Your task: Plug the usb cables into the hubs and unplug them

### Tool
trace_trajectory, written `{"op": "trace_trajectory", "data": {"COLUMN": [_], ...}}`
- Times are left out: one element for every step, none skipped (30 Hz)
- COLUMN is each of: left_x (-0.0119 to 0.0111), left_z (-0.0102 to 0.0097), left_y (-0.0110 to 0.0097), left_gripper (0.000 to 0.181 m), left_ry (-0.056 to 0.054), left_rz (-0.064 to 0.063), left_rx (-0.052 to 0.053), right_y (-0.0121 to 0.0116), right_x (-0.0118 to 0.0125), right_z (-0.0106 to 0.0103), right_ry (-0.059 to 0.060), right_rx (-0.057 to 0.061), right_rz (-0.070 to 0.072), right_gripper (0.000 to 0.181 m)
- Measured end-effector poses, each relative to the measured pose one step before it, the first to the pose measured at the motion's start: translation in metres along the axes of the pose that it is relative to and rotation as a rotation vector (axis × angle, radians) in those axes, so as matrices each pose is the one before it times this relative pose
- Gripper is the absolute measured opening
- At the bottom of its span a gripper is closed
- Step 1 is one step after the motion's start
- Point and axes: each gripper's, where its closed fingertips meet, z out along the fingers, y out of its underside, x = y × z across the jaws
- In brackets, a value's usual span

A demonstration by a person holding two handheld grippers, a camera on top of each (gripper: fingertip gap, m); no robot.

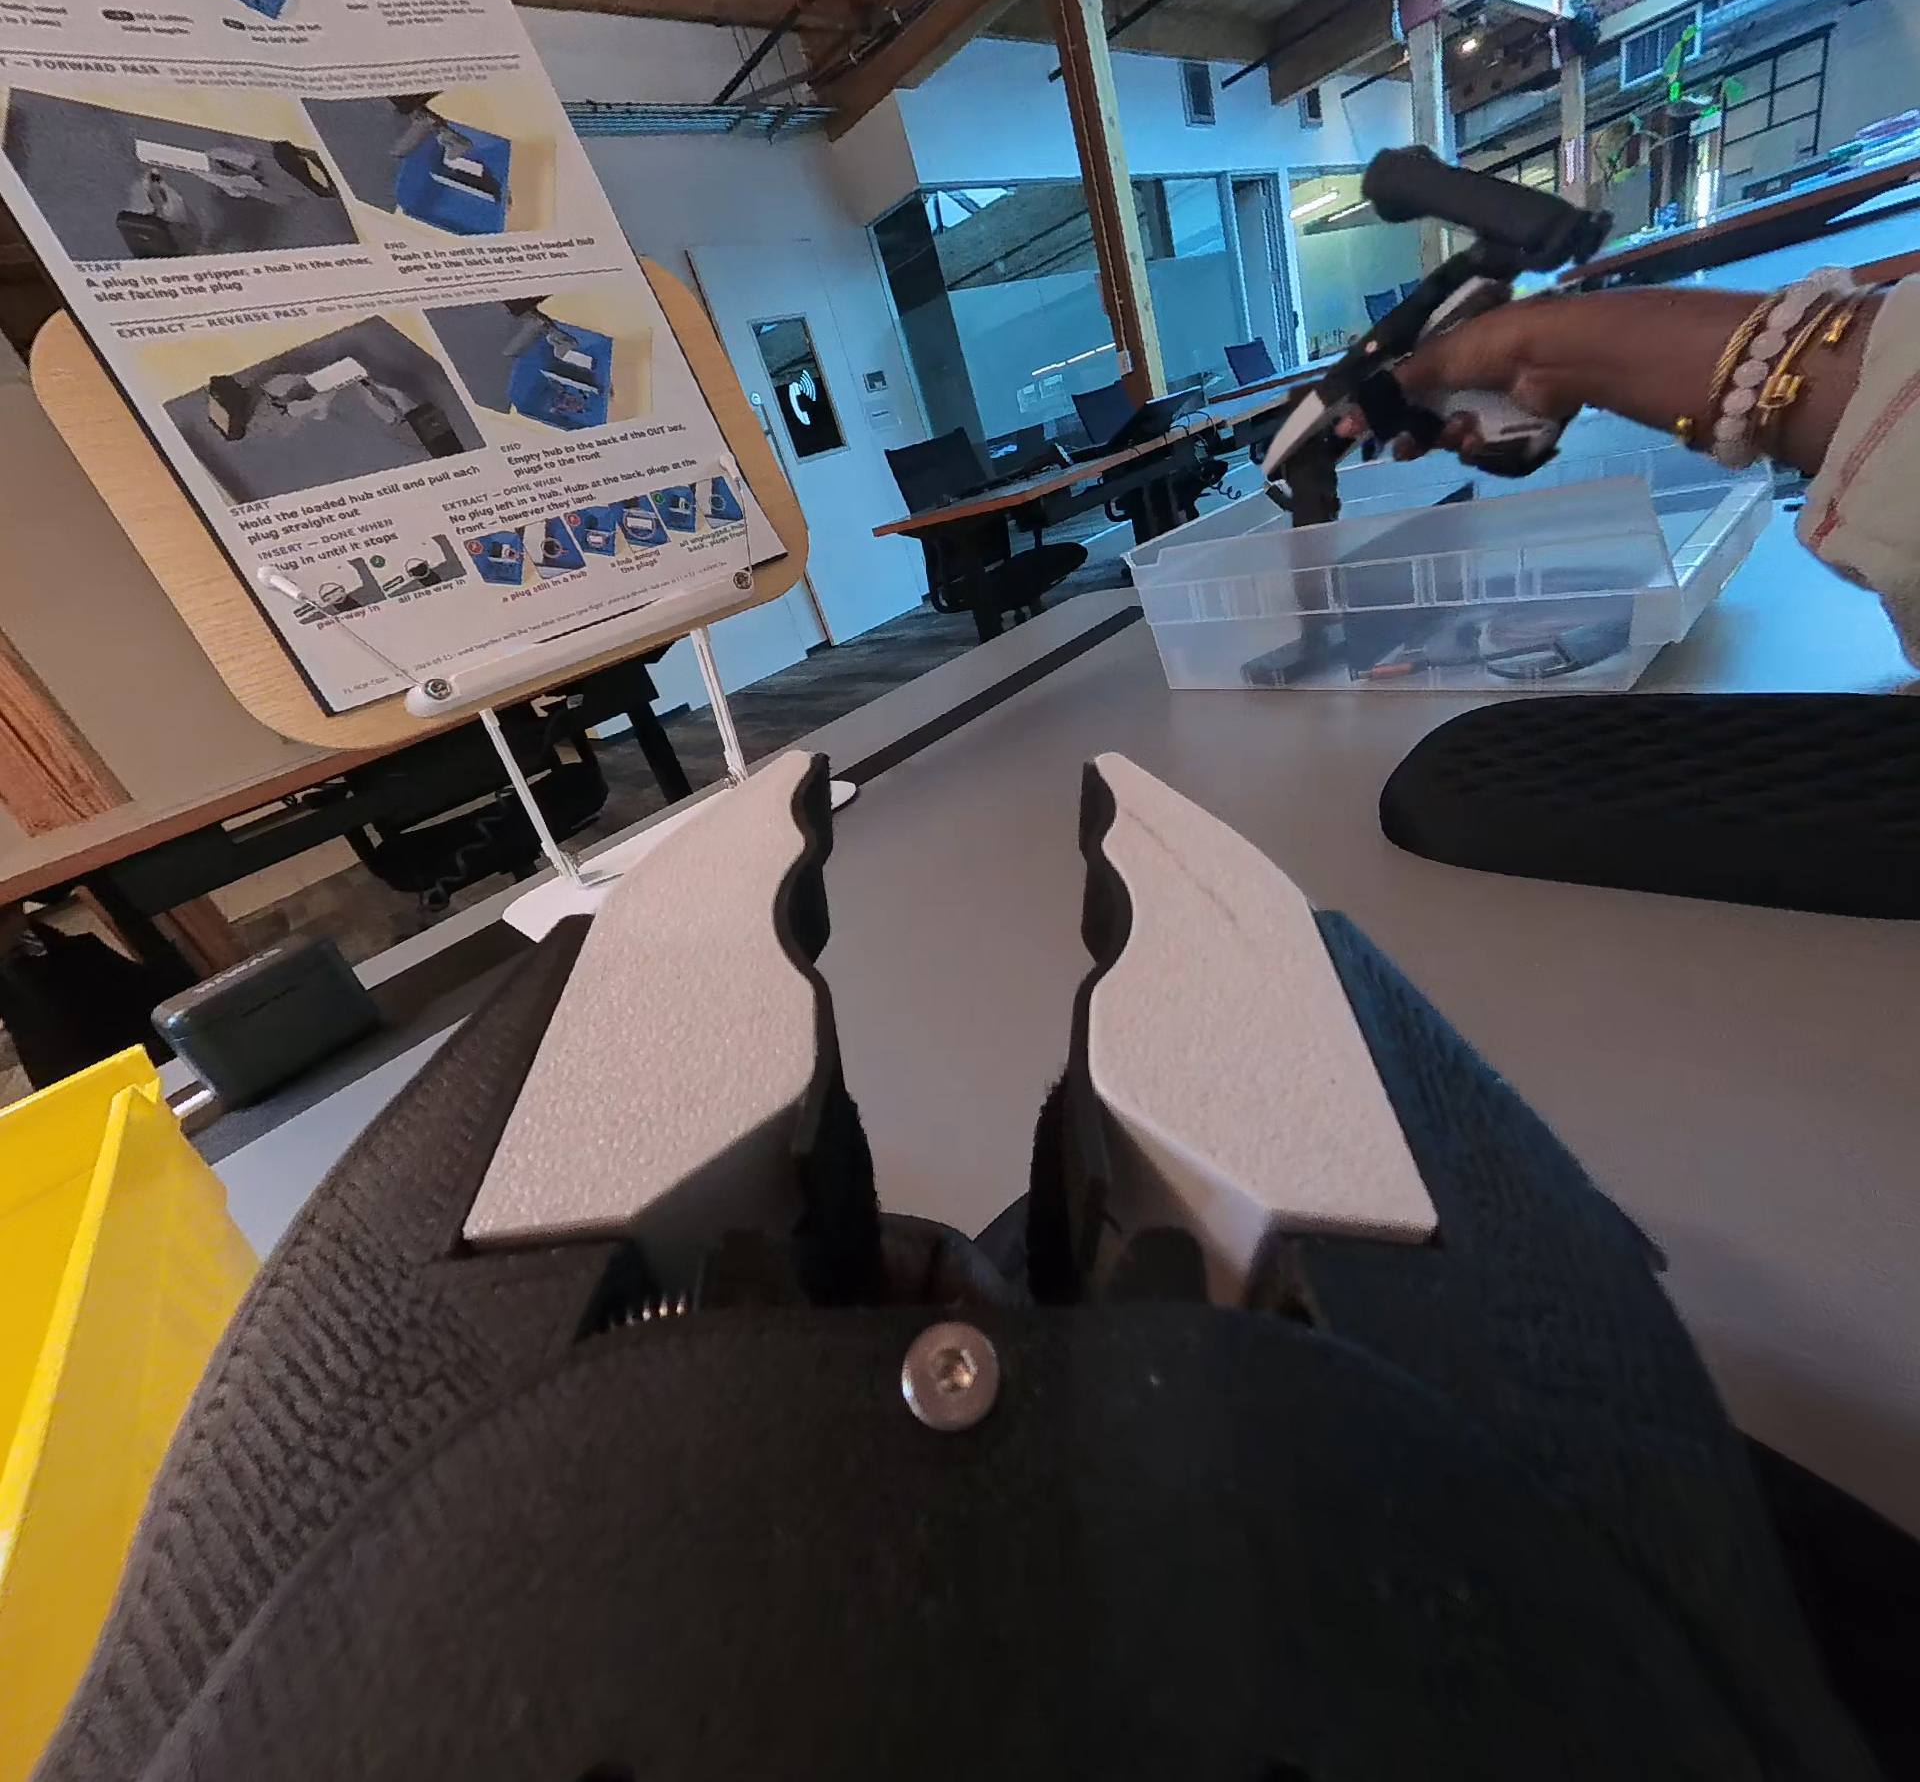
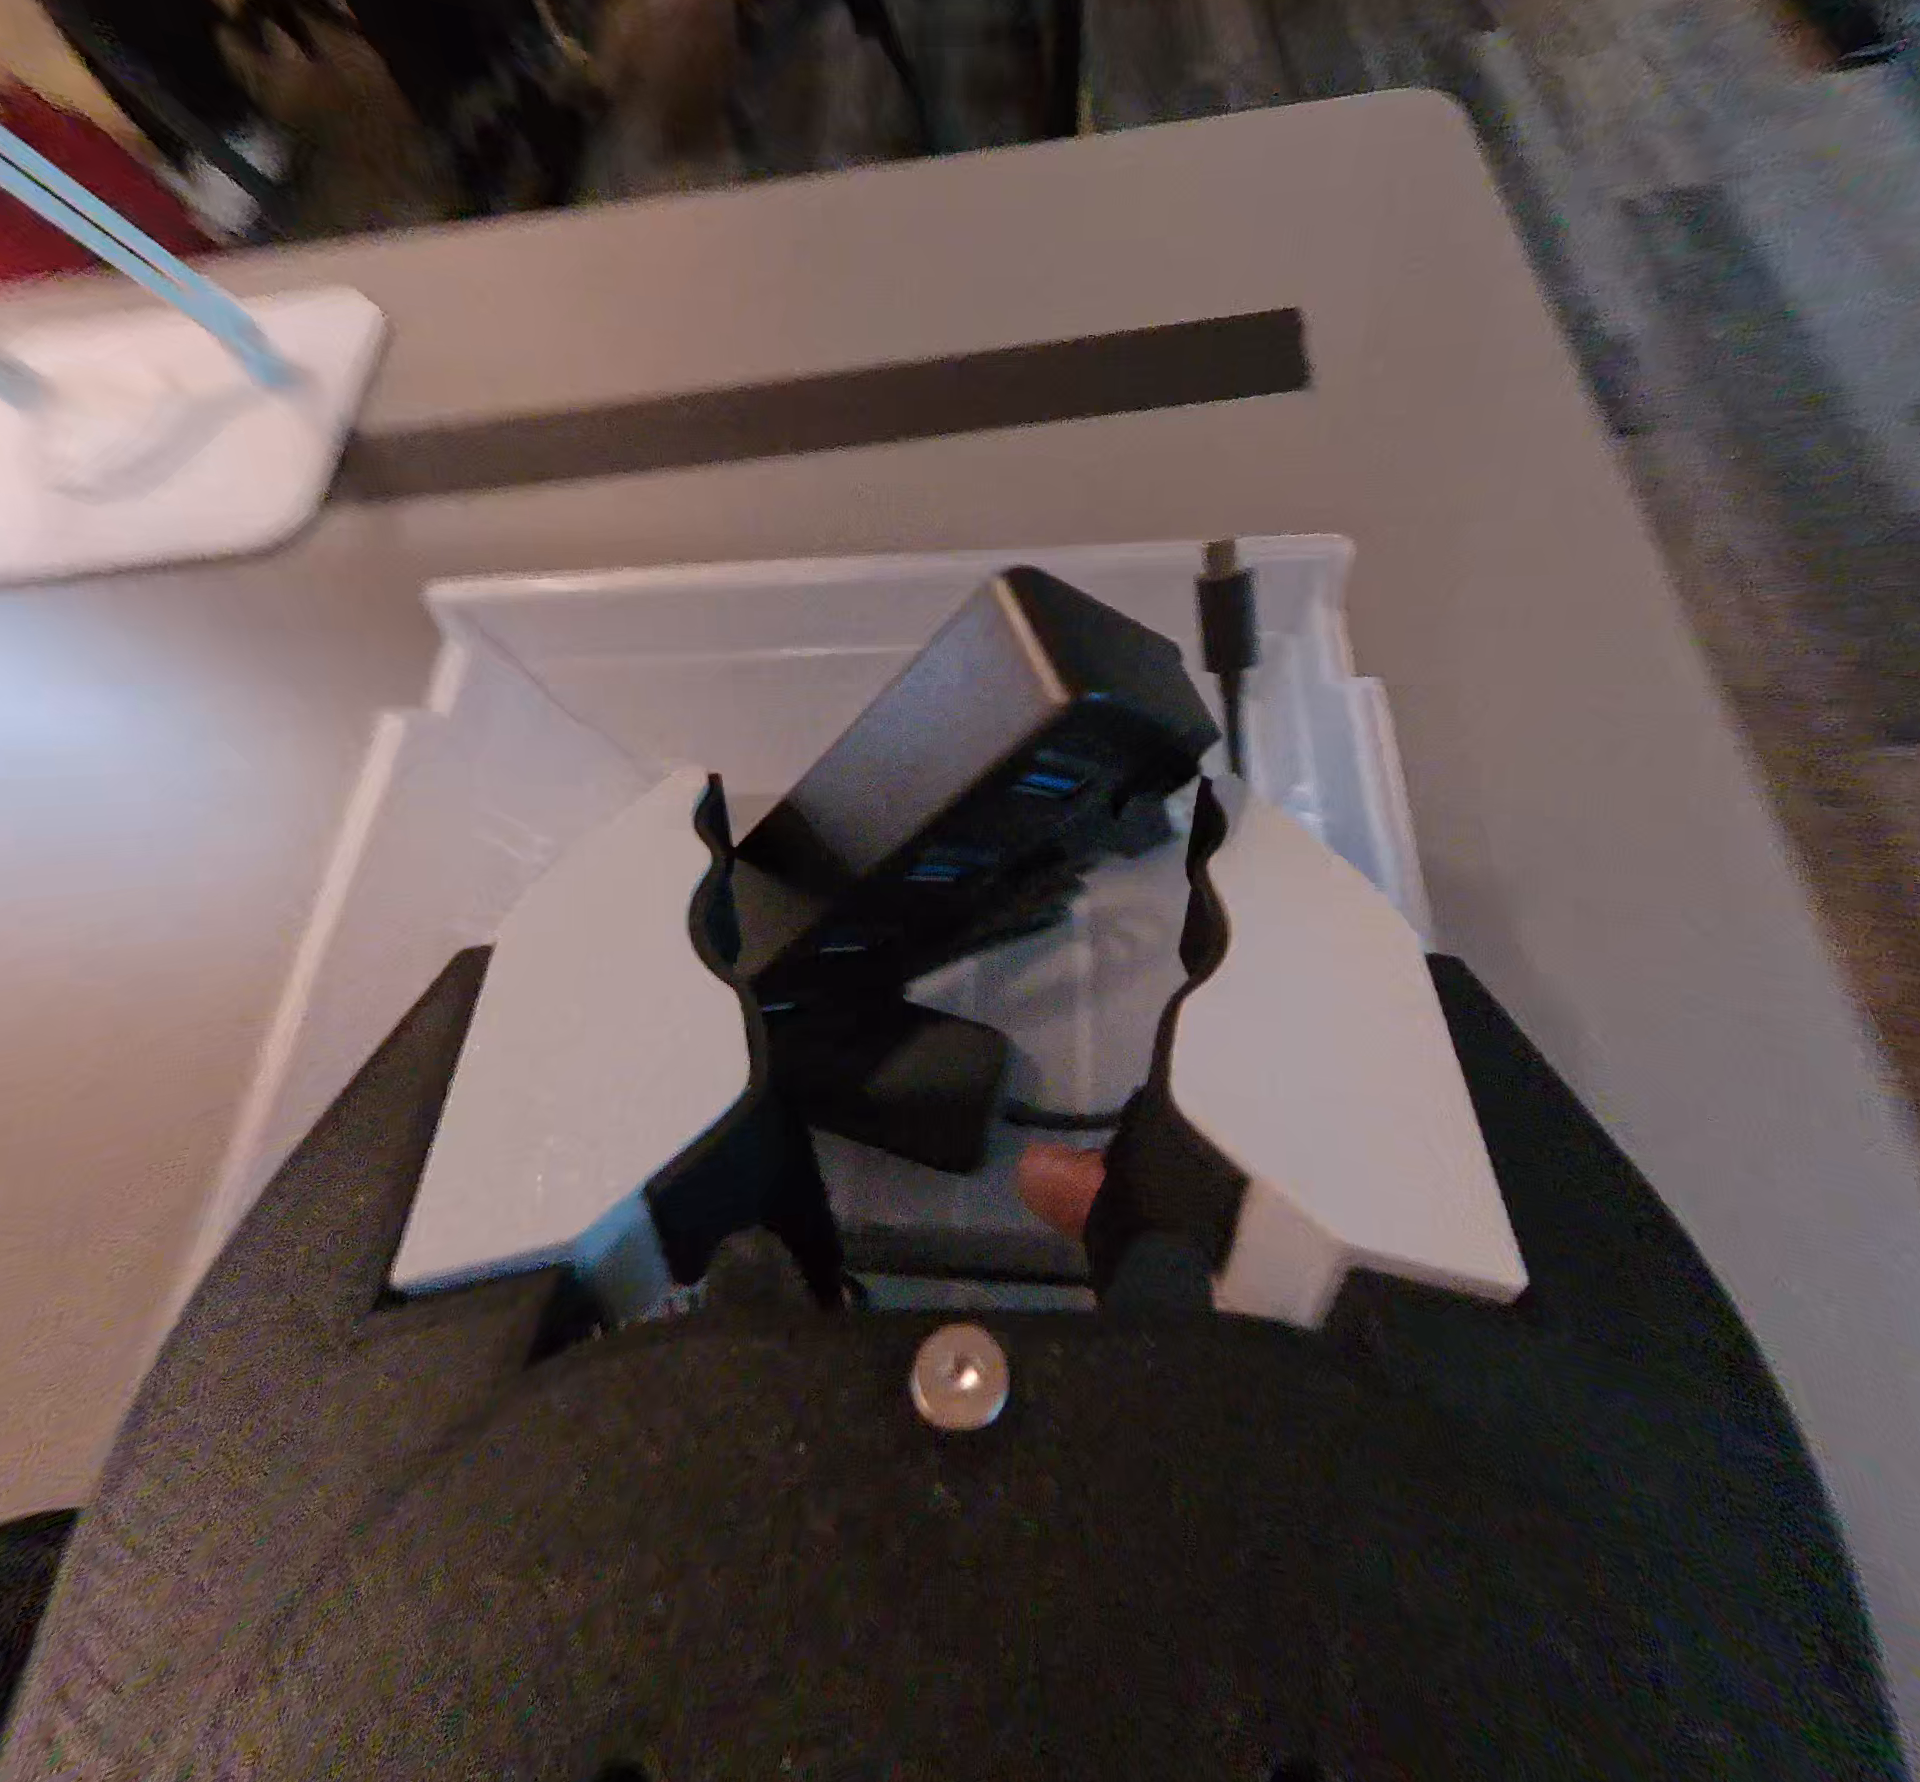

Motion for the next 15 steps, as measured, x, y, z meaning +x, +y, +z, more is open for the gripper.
{"op": "trace_trajectory", "data": {"left_x": [0.00029,0.00022,0.0002,0.00027,0.00031,0.00011,-0.00006,-0.00024,-0.0005,-0.00072,-0.00056,-0.00023,0.00019,0.00046,0.00047], "left_z": [0.00002,0.00005,0.00001,-0.00008,-0.00006,-0.00001,0.00003,0.00002,-0.00008,-0.00016,-0.00017,-0.0001,0.00004,0.00024,0.0004], "left_y": [-0.00003,-0.00008,-0.00015,-0.00033,-0.0003,-0.00012,0.00029,0.00051,0.00034,0.00015,0.00002,-0.00017,0.0,0.00019,0.00053], "left_gripper": [0.046,0.046,0.046,0.046,0.046,0.046,0.046,0.046,0.046,0.046,0.046,0.046,0.046,0.046,0.046], "left_ry": [0.001,0.0004,0.0004,0.0008,0.001,0.0005,-0.0004,-0.0012,-0.0025,-0.0033,-0.0024,-0.0008,0.0008,0.0019,0.0018], "left_rz": [0.0015,0.0014,0.0008,0.0004,0.0006,0.0005,0.0002,0.0007,0.0018,0.0014,-0.0002,-0.0022,-0.0026,-0.0012,0.0003], "left_rx": [-0.0004,0.0001,0.0006,0.0011,0.0016,0.0007,-0.0013,-0.002,-0.0017,-0.0008,0.0002,0.0009,0.001,-0.0006,-0.0024], "right_y": [0.00221,0.00308,0.00351,0.00281,0.00223,0.00166,0.00086,-0.00096,-0.00316,-0.00505,-0.00622,-0.00681,-0.00779,-0.0082,-0.00703], "right_x": [0.00685,0.01062,0.01019,0.00448,-0.00162,-0.00448,-0.00399,-0.00251,-0.00283,-0.00564,-0.01016,-0.01406,-0.01722,-0.02006,-0.02203], "right_z": [-0.00248,-0.00238,-0.00108,0.00058,0.00122,0.00116,-0.00001,-0.00219,-0.00527,-0.00899,-0.01302,-0.01671,-0.01952,-0.02104,-0.02069], "right_ry": [0.0675,0.0958,0.0952,0.0597,0.0184,-0.0054,-0.0072,-0.0004,-0.0008,-0.0158,-0.0391,-0.0557,-0.0662,-0.0735,-0.0741], "right_rx": [-0.0303,-0.0345,-0.0354,-0.0244,-0.0168,-0.0119,-0.0041,0.0093,0.0265,0.04,0.0489,0.0583,0.0715,0.0827,0.0829], "right_rz": [-0.0653,-0.0853,-0.095,-0.0852,-0.0615,-0.0344,-0.0131,-0.0012,0.0042,0.0051,0.0031,0.0035,0.0067,0.0116,0.0162], "right_gripper": [0.084,0.088,0.094,0.098,0.098,0.098,0.095,0.092,0.089,0.088,0.089,0.089,0.09,0.09,0.089]}}
